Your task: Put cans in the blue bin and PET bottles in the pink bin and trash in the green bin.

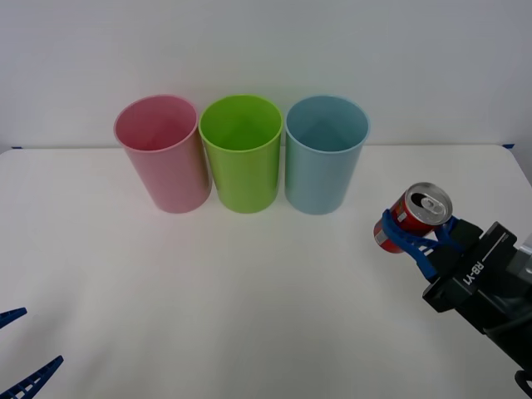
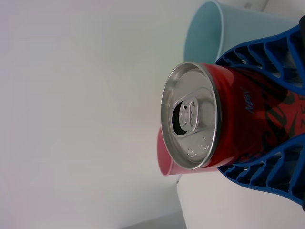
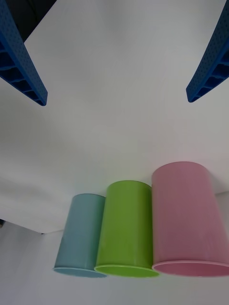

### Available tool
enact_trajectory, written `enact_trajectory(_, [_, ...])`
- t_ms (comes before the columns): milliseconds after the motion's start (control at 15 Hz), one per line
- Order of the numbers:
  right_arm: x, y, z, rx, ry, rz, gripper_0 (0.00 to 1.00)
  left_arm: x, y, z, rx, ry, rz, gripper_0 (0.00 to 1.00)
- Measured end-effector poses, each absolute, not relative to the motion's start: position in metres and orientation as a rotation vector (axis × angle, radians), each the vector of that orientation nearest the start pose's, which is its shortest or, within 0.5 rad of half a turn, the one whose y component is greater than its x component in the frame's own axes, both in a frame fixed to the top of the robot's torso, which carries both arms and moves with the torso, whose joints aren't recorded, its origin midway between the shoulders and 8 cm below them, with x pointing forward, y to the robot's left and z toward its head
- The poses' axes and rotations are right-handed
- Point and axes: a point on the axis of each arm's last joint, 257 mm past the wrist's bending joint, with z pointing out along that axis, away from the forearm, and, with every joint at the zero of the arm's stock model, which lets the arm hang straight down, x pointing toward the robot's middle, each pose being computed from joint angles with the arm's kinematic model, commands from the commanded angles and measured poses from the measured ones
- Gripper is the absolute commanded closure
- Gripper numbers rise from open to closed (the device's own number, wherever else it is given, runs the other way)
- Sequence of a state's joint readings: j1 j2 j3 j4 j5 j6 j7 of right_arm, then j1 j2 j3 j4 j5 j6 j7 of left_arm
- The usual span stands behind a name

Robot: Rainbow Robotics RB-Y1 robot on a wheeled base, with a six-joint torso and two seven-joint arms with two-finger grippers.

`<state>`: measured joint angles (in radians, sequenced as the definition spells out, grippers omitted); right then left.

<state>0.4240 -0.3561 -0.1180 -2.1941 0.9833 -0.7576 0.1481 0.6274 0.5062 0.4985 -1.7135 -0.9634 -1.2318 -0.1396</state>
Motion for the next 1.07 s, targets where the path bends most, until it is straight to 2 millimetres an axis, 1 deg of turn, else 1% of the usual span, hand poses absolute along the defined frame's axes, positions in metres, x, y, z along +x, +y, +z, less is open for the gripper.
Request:
enact_trajectory(133, [0.359,-0.162,-0.04,-0.549,1.138,0.499,1.0,0.258,0.347,-0.231,0.614,1.664,-0.477,0.0])
enact_trajectory(267, [0.376,-0.163,-0.018,-0.513,1.123,0.481,1.0,0.258,0.347,-0.231,0.614,1.664,-0.477,0.0])
enact_trajectory(467, [0.406,-0.159,0.005,-0.464,1.116,0.458,1.0,0.258,0.347,-0.231,0.614,1.664,-0.477,0.0])
enact_trajectory(733, [0.452,-0.148,0.019,-0.422,1.122,0.465,1.0,0.258,0.347,-0.231,0.614,1.664,-0.477,0.0])
enact_trajectory(1067, [0.52,-0.14,0.017,-0.403,1.155,0.45,1.0,0.258,0.347,-0.231,0.614,1.664,-0.477,0.0])
